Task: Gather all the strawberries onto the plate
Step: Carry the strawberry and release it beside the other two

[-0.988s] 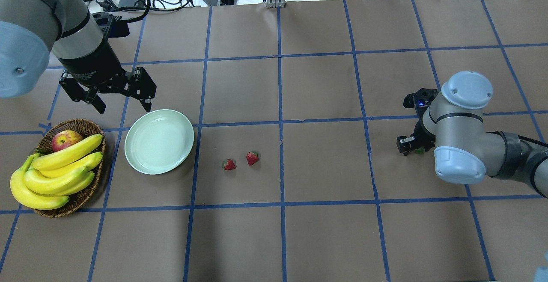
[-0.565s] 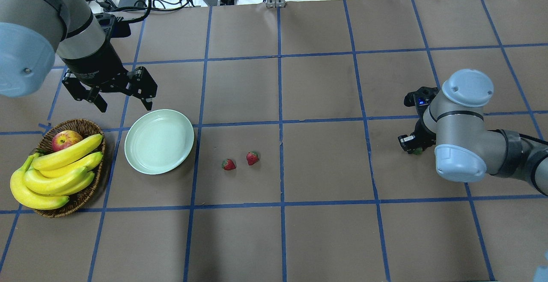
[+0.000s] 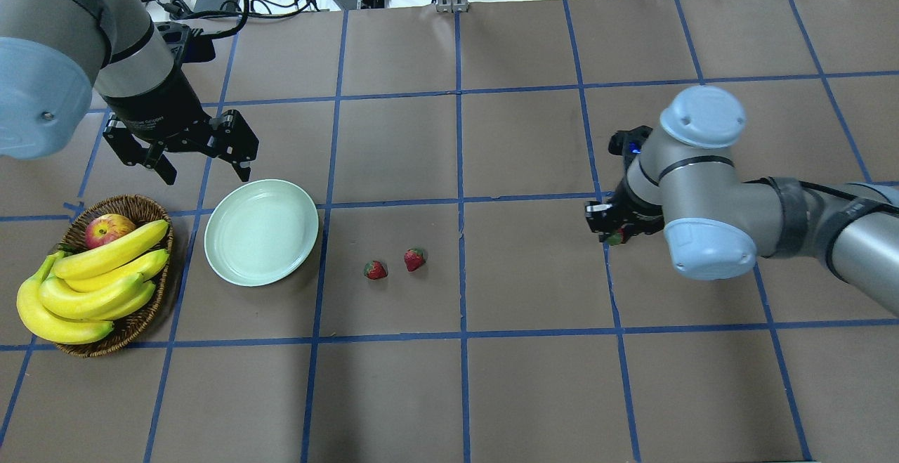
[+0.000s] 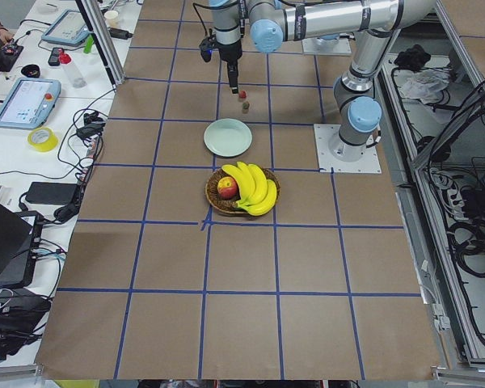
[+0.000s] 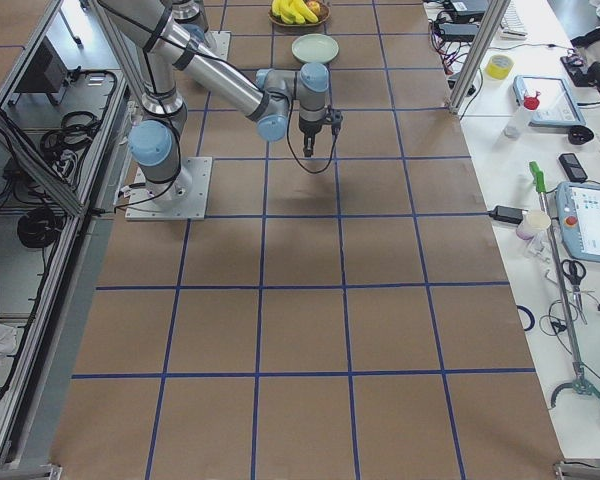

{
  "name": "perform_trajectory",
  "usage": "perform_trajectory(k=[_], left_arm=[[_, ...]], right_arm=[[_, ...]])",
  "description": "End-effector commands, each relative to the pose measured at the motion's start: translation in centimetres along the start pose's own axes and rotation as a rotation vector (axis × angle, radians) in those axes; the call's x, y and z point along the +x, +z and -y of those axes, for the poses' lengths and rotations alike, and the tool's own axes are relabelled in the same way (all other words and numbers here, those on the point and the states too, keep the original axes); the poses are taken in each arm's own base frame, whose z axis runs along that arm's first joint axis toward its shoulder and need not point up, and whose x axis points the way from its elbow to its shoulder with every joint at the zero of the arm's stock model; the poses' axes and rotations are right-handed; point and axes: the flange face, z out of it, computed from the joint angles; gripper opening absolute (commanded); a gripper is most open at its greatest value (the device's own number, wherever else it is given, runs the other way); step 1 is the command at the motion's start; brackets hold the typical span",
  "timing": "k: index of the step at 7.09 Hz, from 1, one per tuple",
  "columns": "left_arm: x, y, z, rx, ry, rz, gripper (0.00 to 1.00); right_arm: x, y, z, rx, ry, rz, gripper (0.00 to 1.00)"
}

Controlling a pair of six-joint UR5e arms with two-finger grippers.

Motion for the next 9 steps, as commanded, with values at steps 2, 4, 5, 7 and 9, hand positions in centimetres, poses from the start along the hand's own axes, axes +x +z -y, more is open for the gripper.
perform_trajectory(k=[2, 4, 5, 7, 9], left_arm=[[-0.1, 0.0, 0.0, -0.001, 0.001, 0.007, 1.0], [-0.2, 0.0, 0.0, -0.002, 0.001, 0.025, 1.0], [-0.2, 0.0, 0.0, -0.002, 0.001, 0.025, 1.0], [-0.2, 0.0, 0.0, -0.002, 0.001, 0.025, 1.0], [-0.2, 0.0, 0.0, -0.002, 0.001, 0.024, 1.0]], right_arm=[[-14.7, 0.2, -0.3, -0.085, 0.216, 0.212, 0.0], [-22.3, 0.8, 0.8, -0.089, 0.278, 0.287, 0.0], [-24.9, 1.0, 1.0, -0.113, 0.276, 0.314, 0.0], [-25.6, 2.7, 0.0, -0.144, 0.267, 0.281, 0.0], [-25.4, 3.7, -0.5, -0.164, 0.267, 0.266, 0.44]])
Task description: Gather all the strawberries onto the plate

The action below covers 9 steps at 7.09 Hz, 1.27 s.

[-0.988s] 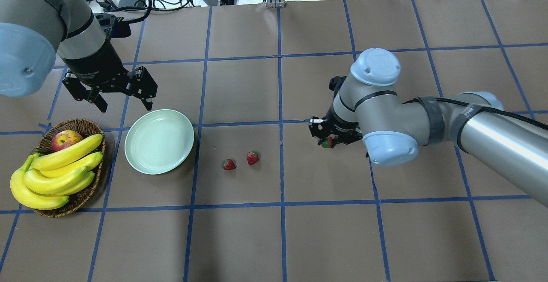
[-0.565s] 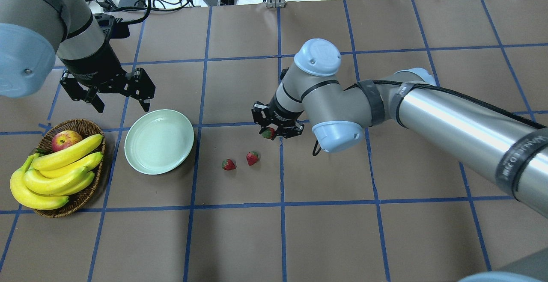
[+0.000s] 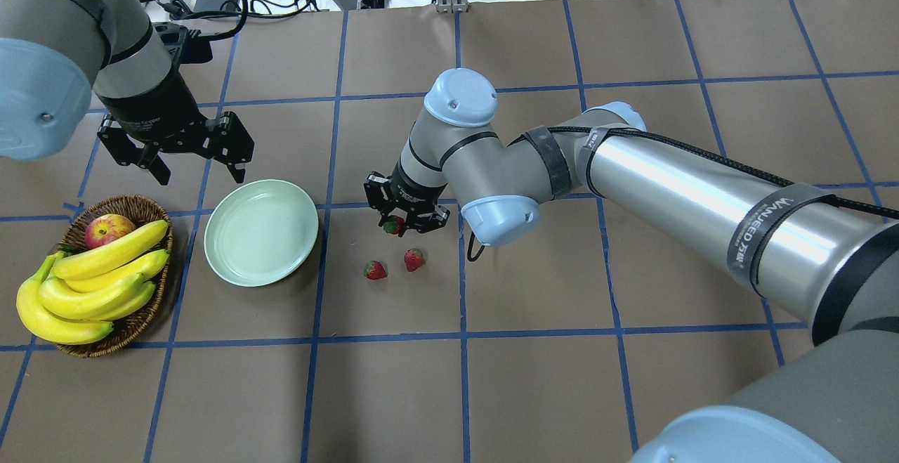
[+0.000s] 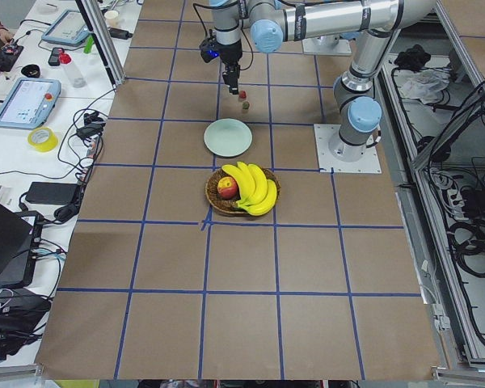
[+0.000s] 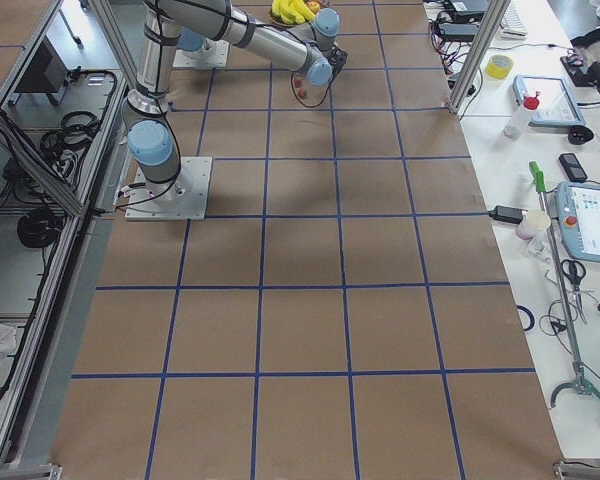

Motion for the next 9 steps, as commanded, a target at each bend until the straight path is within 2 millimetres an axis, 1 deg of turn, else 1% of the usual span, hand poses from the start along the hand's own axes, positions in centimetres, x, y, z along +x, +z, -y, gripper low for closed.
perform_trajectory(k=[1, 2, 4, 5, 6, 7, 8, 9], left_arm=[[0.0, 0.0, 0.0, 0.0, 0.0, 0.0, 1.0], [0.0, -0.1, 0.0, 0.003, 0.0, 0.001, 1.0], [0.0, 0.0, 0.0, 0.0, 0.0, -0.001, 1.0], [0.0, 0.0, 0.0, 0.0, 0.0, -0.001, 1.0], [0.0, 0.0, 0.0, 0.002, 0.0, -0.001, 1.0], [0.0, 0.1, 0.0, -0.001, 0.0, -0.001, 1.0], [0.0, 0.1, 0.0, -0.002, 0.0, 0.0, 1.0], [0.2, 0.2, 0.0, -0.004, -0.007, -0.015, 1.0]], right_arm=[[0.9, 1.5, -0.4, -0.028, 0.01, -0.021, 0.72], [0.8, 1.5, -0.5, -0.029, 0.008, -0.019, 0.86], [0.7, 1.0, -0.5, -0.018, 0.001, -0.018, 0.97], [0.0, -0.9, -0.7, 0.014, -0.017, -0.004, 1.0], [-0.6, -3.7, -0.9, 0.057, -0.041, -0.036, 1.0], [-1.5, -7.3, -0.4, 0.086, -0.127, -0.112, 1.0], [-2.1, -11.3, 0.8, 0.132, -0.165, -0.183, 1.0], [-2.0, -17.1, 2.9, 0.153, -0.183, -0.194, 1.0]])
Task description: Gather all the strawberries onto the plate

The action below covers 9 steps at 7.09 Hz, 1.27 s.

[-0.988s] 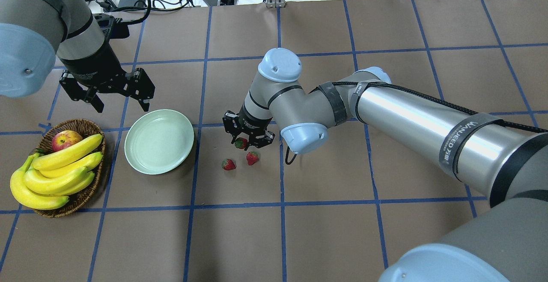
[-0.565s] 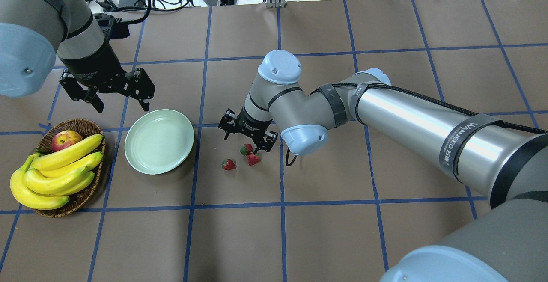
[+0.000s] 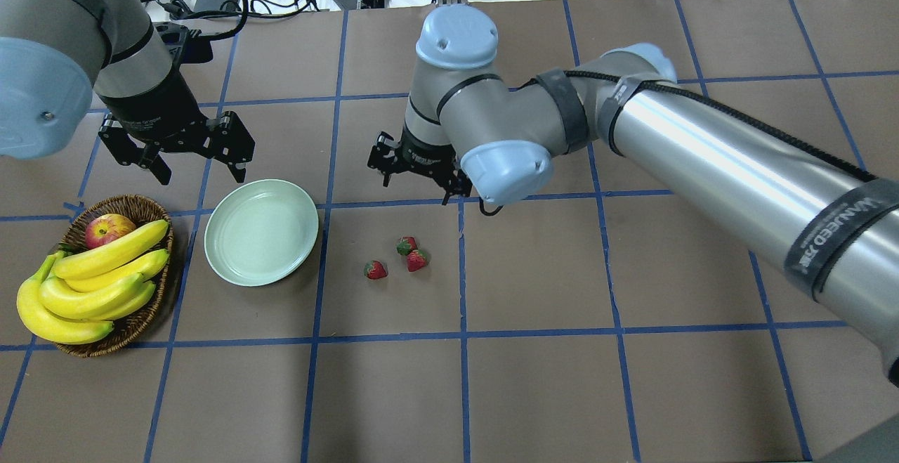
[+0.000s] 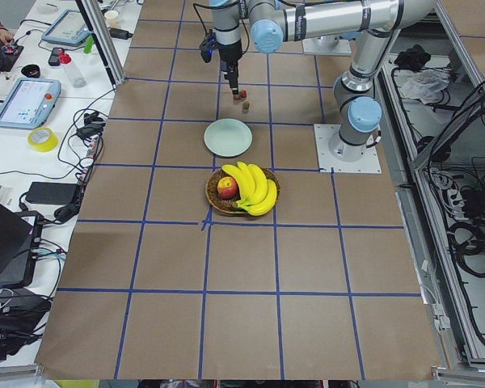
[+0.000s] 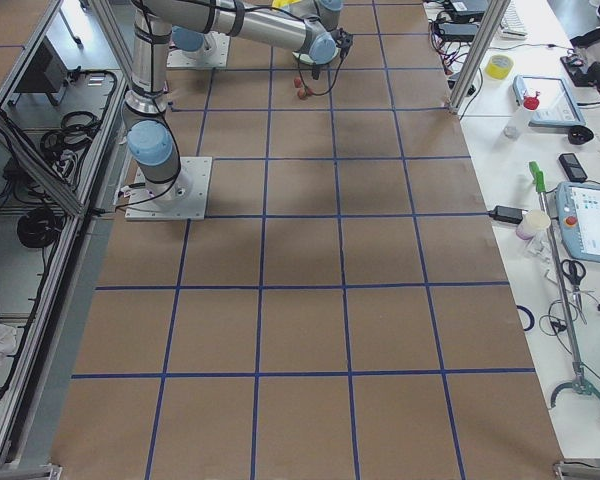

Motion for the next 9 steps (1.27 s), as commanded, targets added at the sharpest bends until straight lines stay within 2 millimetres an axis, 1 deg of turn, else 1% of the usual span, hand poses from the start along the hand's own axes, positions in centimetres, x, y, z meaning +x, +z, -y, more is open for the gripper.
perform_trajectory(k=[1, 2, 3, 4, 5, 6, 7, 8, 9], left_arm=[[0.1, 0.1, -0.1, -0.008, -0.016, -0.01, 1.0], [0.2, 0.1, 0.0, -0.002, 0.002, -0.008, 1.0], [0.2, -0.1, 0.0, 0.003, 0.005, -0.012, 1.0], [0.0, -0.6, 0.1, 0.013, -0.001, -0.007, 1.0], [0.2, 0.1, 0.0, -0.003, -0.008, -0.014, 1.0], [0.7, 1.2, 0.6, -0.007, 0.004, -0.015, 1.0], [2.2, 1.9, 2.2, 0.059, 0.017, -0.102, 1.0], [4.4, 4.3, 3.1, 0.09, 0.04, -0.169, 1.0], [6.7, 6.5, 3.0, 0.097, 0.077, -0.173, 1.0]], right_arm=[[4.9, -12.0, 4.5, 0.007, -0.051, -0.059, 1.0], [9.7, -17.5, 4.4, -0.02, -0.102, -0.07, 1.0], [13.7, -21.4, 3.7, -0.018, -0.154, -0.085, 1.0], [15.7, -24.2, 1.4, -0.022, -0.213, -0.168, 1.0], [16.2, -25.9, -0.2, 0.015, -0.243, -0.195, 1.0], [16.1, -26.5, -0.5, 0.042, -0.25, -0.193, 1.0], [16.4, -27.3, 0.3, 0.112, -0.252, -0.213, 1.0], [15.9, -28.1, 1.3, 0.216, -0.284, -0.224, 1.0], [16.1, -26.7, 1.6, 0.197, -0.282, -0.232, 1.0]])
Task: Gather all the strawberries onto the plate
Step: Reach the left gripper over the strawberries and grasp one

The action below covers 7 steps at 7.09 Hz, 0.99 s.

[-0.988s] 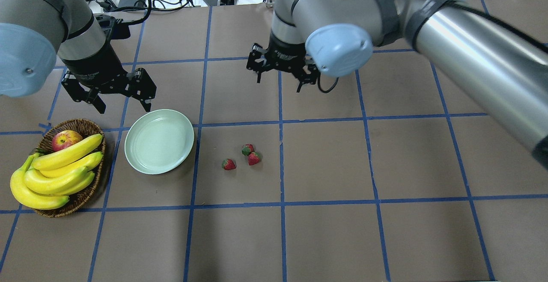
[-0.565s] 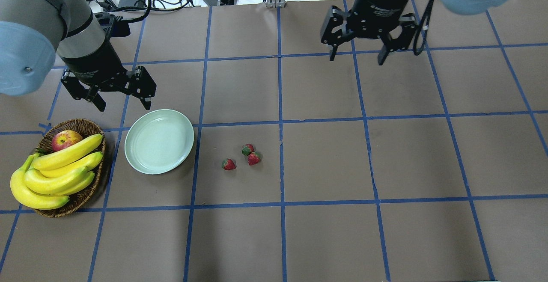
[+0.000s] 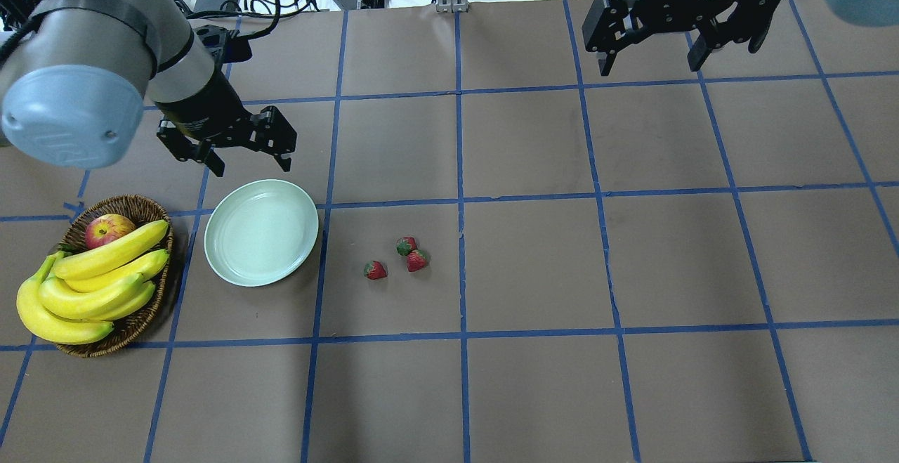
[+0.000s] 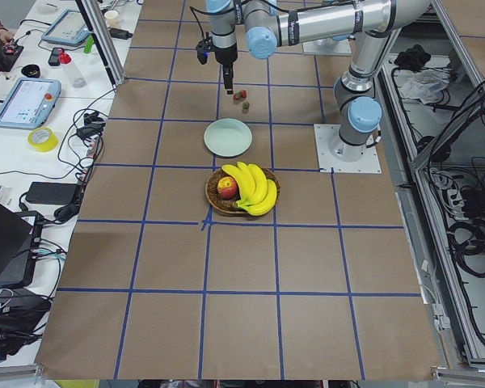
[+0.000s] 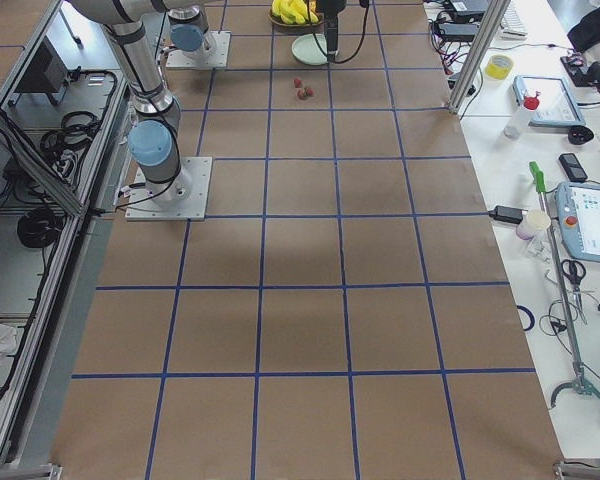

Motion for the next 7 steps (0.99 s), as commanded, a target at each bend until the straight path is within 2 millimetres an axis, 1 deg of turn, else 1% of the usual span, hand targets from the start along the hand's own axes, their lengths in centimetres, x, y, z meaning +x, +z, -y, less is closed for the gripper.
perform_trajectory(k=[1, 2, 3, 4, 5, 6, 7], left_arm=[[4.1, 5.8, 0.4, 0.037, 0.072, -0.062, 1.0], [4.8, 9.3, -0.1, 0.005, 0.074, -0.135, 1.0], [4.8, 11.8, -0.3, 0.007, 0.077, -0.14, 1.0], [5.1, 13.6, -0.4, 0.005, 0.082, -0.151, 1.0], [6.4, 14.5, -0.5, 0.0, 0.101, -0.182, 1.0], [7.2, 16.0, -0.5, -0.028, 0.112, -0.19, 1.0], [8.1, 17.4, -0.9, -0.056, 0.14, -0.186, 1.0]], right_arm=[[-0.2, 0.6, 0.1, 0.032, -0.005, 0.0, 1.0], [0.0, 1.1, -0.1, 0.021, -0.007, -0.001, 1.0], [0.1, 0.8, -0.5, 0.025, -0.057, -0.005, 1.0], [0.1, 0.9, -0.5, 0.025, -0.082, -0.004, 1.0], [0.2, 0.7, -0.8, 0.027, -0.091, -0.014, 1.0], [0.1, 0.5, -0.9, 0.032, -0.091, -0.008, 1.0], [0.1, 0.5, -1.0, 0.03, -0.091, -0.004, 1.0]])
